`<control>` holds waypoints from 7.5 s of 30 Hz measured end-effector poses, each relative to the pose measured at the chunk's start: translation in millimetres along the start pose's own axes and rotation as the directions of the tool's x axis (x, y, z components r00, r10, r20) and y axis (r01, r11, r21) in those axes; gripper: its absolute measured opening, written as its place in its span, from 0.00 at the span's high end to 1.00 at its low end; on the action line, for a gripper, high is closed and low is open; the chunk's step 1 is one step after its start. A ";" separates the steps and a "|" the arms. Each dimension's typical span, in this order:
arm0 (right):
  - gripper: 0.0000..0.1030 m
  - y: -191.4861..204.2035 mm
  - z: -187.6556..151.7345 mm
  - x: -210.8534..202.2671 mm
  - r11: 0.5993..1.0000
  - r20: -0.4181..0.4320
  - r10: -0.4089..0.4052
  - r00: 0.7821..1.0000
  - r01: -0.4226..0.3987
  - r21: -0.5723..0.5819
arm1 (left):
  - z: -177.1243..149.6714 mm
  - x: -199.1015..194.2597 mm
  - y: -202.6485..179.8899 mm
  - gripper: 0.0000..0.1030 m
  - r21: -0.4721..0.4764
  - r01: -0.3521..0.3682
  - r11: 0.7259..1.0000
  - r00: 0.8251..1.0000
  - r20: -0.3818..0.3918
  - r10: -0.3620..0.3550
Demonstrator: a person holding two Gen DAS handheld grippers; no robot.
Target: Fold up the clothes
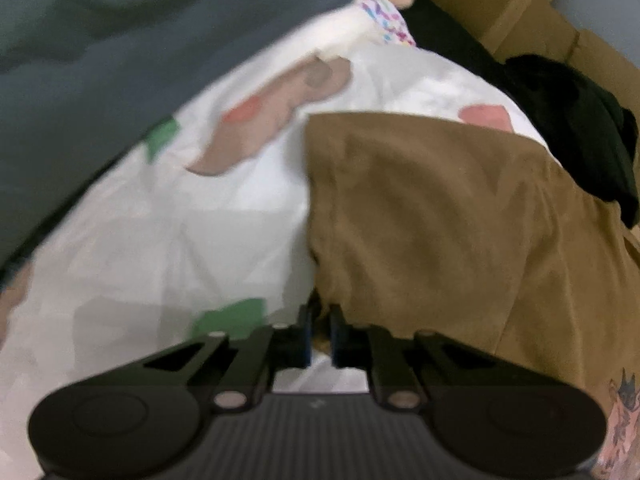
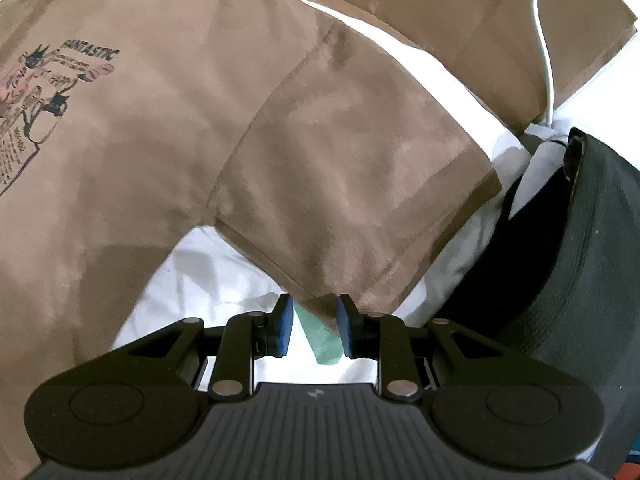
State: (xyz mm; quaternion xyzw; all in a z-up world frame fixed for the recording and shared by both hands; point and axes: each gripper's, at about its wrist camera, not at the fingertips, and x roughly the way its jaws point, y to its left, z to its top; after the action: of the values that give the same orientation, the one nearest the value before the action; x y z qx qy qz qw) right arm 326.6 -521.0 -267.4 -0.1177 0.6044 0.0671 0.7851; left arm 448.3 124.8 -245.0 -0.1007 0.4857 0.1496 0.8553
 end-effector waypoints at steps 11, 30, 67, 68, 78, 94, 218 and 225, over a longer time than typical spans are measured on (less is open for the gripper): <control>0.74 0.0 -1.6 -9.4 1.000 0.020 0.006 1.000 -0.006 -0.003 | 8.5 -3.6 20.5 0.65 -0.047 -0.100 0.994 0.994 -0.035 0.099; 0.74 -10.5 20.8 -8.6 0.997 0.134 -0.003 0.991 -0.007 0.073 | 48.3 1.8 -44.6 0.56 0.030 0.061 0.998 0.996 0.059 -0.063; 0.22 -39.4 18.3 -187.0 0.994 0.328 0.011 0.945 -0.046 0.101 | 76.1 -229.8 -1.8 0.33 0.083 0.029 0.996 0.998 0.054 -0.034; 0.19 -40.6 19.9 -190.2 0.993 0.333 0.013 0.943 -0.051 0.105 | 77.9 -247.1 1.7 0.28 0.073 0.037 0.997 0.996 0.077 -0.043; 0.03 -34.1 -0.9 -290.0 0.950 0.456 0.112 0.883 -0.230 0.212 | 50.5 -419.2 72.0 0.21 0.019 0.006 1.000 0.977 0.211 -0.010; 0.03 13.9 -45.7 -336.5 0.969 0.562 0.017 0.827 -0.151 0.194 | 12.8 -463.1 137.2 0.19 0.005 -0.031 0.999 0.960 0.279 0.029; 0.42 120.9 -224.5 -88.8 0.703 -0.110 0.502 0.858 -0.330 0.630 | -217.4 -190.7 110.3 0.74 0.118 0.207 0.971 0.900 -0.412 -0.142; 0.56 136.6 -231.8 -74.4 0.698 -0.131 0.533 0.836 -0.348 0.626 | -237.0 -165.5 102.7 0.61 0.100 0.190 0.977 0.876 -0.466 -0.122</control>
State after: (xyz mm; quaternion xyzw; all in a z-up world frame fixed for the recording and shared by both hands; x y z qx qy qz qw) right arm 57.1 -448.4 -265.9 0.2675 0.7181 0.0499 0.6405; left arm 142.2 119.4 -225.7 -0.1105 0.6728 0.0170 0.7314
